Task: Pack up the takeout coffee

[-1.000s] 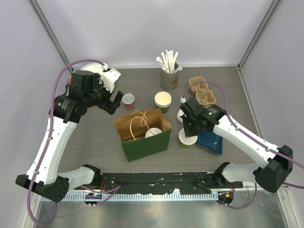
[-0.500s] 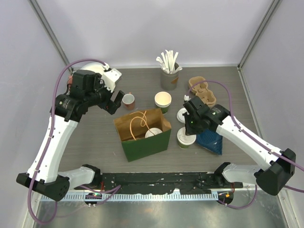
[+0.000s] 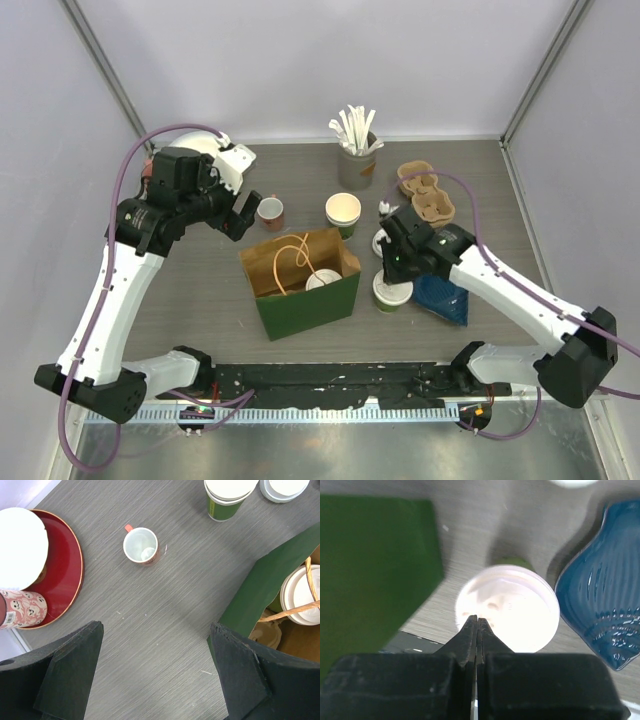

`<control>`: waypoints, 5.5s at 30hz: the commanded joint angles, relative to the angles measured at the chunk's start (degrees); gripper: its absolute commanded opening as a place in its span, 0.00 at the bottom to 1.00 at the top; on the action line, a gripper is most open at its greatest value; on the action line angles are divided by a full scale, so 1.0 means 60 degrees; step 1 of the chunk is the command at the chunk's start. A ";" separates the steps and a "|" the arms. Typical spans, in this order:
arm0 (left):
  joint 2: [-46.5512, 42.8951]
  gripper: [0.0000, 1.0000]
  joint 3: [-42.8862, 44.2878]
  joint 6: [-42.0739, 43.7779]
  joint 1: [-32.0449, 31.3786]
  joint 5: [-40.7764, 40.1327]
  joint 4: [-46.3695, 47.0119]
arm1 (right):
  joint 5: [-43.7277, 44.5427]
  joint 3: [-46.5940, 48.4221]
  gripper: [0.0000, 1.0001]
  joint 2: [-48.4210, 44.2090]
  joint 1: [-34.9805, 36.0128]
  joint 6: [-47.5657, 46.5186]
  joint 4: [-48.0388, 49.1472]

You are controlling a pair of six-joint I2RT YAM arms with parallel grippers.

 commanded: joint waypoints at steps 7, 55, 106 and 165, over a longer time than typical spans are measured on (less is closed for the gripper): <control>-0.0136 0.92 -0.0059 0.0046 -0.0034 0.0146 0.0270 | -0.0382 -0.2027 0.01 -0.0602 -0.0366 0.0336 0.0853; -0.0210 0.92 -0.0001 0.0133 -0.0034 0.0292 0.0094 | 0.1522 0.0731 0.88 -0.0442 0.0264 -0.0879 -0.1274; -0.0253 0.87 0.0102 0.1745 0.0171 0.3823 -0.2118 | -0.1919 -0.1100 0.64 -0.2699 0.1671 -0.7658 0.0412; -0.0049 0.79 0.0189 0.0851 0.0171 0.2782 -0.1781 | -0.2214 -0.3093 0.46 -0.2903 0.0777 -0.9507 0.1980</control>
